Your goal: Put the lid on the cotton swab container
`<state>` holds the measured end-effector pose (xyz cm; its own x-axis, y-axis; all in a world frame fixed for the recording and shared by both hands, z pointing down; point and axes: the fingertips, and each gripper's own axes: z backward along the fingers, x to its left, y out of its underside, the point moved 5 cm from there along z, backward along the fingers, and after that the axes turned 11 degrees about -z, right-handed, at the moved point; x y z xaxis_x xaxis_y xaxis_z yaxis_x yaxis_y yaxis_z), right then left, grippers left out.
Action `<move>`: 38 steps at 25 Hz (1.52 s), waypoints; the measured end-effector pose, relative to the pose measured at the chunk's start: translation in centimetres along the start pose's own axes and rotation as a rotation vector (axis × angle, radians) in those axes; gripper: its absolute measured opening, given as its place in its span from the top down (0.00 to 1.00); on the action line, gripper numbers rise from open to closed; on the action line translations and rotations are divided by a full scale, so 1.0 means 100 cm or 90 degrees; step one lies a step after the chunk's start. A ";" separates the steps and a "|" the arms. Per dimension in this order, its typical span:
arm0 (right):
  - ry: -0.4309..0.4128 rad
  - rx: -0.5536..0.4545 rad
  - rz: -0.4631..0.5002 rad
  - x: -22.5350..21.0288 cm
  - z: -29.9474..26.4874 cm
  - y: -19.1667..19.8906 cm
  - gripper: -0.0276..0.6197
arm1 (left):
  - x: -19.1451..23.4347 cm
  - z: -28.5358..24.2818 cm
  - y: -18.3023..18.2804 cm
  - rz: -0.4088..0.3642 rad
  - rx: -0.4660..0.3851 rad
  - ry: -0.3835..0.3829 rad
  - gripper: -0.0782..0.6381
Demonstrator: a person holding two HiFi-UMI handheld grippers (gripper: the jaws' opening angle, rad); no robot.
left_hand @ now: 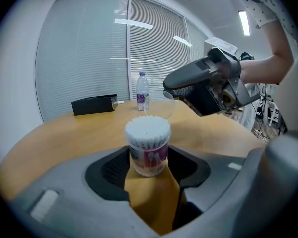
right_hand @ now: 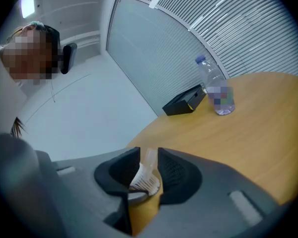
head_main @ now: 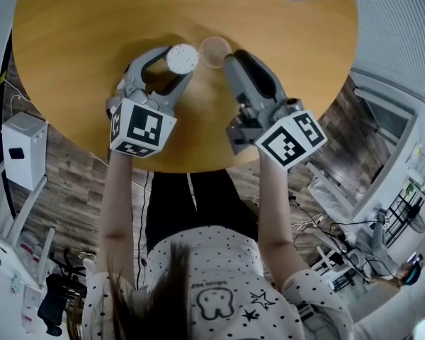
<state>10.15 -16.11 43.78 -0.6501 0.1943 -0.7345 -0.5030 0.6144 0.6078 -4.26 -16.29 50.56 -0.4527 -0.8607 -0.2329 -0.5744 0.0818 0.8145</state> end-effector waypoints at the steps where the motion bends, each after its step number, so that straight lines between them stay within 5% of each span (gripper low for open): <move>1: 0.003 0.000 -0.002 -0.002 0.000 0.000 0.78 | 0.000 -0.001 0.000 0.000 0.000 0.000 0.54; 12: -0.030 -0.001 -0.072 -0.006 -0.005 0.004 0.80 | 0.000 -0.001 -0.002 0.003 0.000 0.003 0.54; 22: -0.079 0.058 0.023 0.032 -0.017 0.020 0.81 | 0.002 0.003 0.002 0.005 -0.002 0.004 0.54; 30: -0.094 0.085 0.061 0.037 -0.020 0.021 0.77 | 0.000 -0.003 -0.002 0.007 -0.004 0.007 0.54; 38: -0.082 0.111 0.167 0.052 -0.030 0.028 0.73 | 0.000 0.000 0.000 0.007 -0.005 0.008 0.54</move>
<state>3.62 -15.69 42.61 -0.6618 0.4507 -0.5991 -0.2162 0.6504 0.7281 -4.26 -16.29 50.55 -0.4505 -0.8660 -0.2168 -0.5636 0.0876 0.8214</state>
